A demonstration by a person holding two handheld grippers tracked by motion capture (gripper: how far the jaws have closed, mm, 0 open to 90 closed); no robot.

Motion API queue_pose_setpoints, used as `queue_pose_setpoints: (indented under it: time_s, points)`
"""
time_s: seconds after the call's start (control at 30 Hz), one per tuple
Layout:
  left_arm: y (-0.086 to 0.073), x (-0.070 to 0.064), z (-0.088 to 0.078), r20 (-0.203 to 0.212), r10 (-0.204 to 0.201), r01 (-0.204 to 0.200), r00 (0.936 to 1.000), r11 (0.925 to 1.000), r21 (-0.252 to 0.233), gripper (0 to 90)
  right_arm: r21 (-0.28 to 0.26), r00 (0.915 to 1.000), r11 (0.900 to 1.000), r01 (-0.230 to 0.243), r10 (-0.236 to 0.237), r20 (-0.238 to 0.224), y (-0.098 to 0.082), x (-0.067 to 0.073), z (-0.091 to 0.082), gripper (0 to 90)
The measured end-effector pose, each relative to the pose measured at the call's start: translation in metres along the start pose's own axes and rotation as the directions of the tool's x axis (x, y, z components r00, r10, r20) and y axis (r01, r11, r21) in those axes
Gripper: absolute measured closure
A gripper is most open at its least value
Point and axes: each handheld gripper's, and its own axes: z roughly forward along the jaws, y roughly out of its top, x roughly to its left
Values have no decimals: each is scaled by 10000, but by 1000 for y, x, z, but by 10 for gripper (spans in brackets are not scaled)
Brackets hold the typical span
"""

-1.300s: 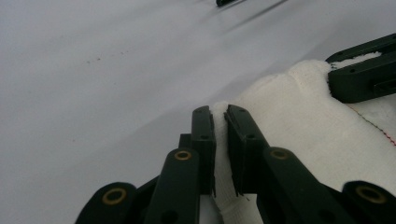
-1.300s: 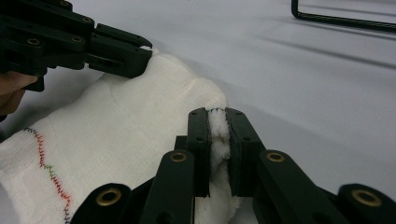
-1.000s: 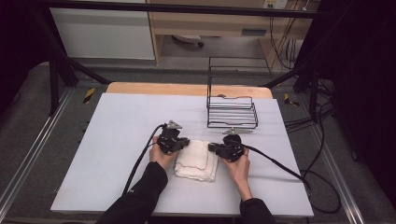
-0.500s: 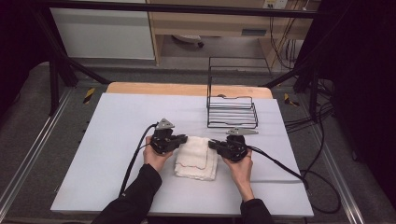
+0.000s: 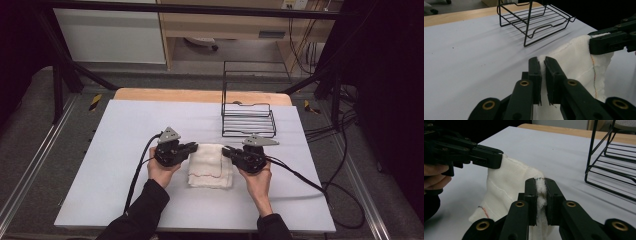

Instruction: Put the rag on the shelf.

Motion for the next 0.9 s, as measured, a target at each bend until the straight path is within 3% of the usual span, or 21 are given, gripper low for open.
queue_pose_setpoints:
  time_s: [0.4,0.9]
  points:
    - [11,-8,-16,146,110,-101,9998,9984,-564,833,-596,9994,9976,350,-348,55,11,8,-13,818]
    - [28,-20,-33,129,262,-242,9996,9900,-1392,835,-1345,9949,9858,1003,-976,265,28,18,-32,818]
